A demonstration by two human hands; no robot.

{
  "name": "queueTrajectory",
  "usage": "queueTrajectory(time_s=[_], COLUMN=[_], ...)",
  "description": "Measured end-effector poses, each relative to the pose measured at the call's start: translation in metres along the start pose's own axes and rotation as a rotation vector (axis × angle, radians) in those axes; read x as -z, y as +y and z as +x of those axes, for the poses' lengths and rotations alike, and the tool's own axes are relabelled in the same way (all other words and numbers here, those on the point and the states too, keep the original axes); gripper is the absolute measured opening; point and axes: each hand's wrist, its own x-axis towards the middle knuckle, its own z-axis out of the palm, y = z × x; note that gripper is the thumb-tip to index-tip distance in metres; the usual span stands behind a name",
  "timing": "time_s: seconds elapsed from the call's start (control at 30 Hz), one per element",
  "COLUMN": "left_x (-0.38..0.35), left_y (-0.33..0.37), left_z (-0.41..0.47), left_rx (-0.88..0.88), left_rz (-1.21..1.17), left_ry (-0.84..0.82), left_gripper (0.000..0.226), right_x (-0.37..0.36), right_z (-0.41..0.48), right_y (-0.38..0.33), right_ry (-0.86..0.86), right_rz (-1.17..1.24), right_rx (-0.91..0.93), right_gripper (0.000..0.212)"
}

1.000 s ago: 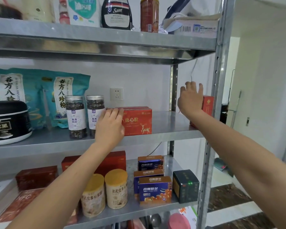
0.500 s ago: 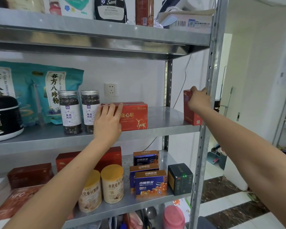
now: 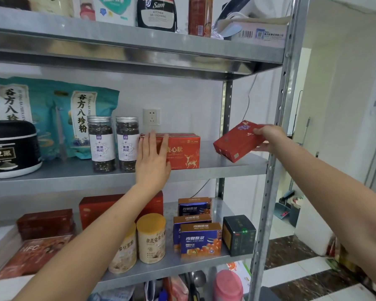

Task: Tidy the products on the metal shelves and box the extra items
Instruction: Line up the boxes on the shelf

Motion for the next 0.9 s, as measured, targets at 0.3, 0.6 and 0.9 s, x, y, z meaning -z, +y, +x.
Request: queueTrajectory(time_s=[0.3,0.6,0.9], left_x=[0.004,0.011,0.017], left_y=[0.040,0.088,0.111], left_z=[-0.008,-0.024,-0.044], left_rx=[-0.257,-0.501,-0.366], left_rz=[-0.322,-0.603,-0.634], left_ry=[0.001,0.071,0.173], left_gripper=[0.095,0.058,0.052], right_x=[0.022,0.030,0.039], right_z=[-0.017,-0.059,-0.091], right_y=[0.037,0.065,0.125], right_ry=[-0.216,-0.372,-0.575], right_rz=[0.282,0.207,0.653], right_rx=[-0.337,-0.369,-0.431], right_gripper=[0.022,0.024,0.068])
